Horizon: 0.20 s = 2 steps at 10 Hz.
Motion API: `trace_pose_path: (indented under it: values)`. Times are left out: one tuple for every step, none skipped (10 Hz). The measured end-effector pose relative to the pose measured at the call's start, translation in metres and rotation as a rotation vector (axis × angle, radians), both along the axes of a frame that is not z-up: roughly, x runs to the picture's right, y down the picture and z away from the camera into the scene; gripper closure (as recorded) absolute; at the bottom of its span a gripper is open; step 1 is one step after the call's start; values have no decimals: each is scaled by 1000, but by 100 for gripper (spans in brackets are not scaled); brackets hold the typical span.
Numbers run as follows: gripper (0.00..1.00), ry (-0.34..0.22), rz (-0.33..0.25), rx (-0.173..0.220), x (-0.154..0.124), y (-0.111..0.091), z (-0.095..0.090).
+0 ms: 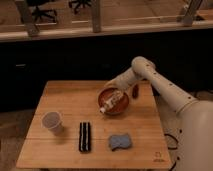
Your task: Place the bottle in the ceramic bowl
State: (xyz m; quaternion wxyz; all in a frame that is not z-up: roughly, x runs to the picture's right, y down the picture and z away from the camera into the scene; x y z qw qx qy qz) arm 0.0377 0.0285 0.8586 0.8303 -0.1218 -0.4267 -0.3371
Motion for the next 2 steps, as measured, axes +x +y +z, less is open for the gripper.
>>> trace_pose_path:
  values:
    - [38, 1, 1, -1, 1, -1, 0]
    - [38, 1, 1, -1, 1, -2, -1]
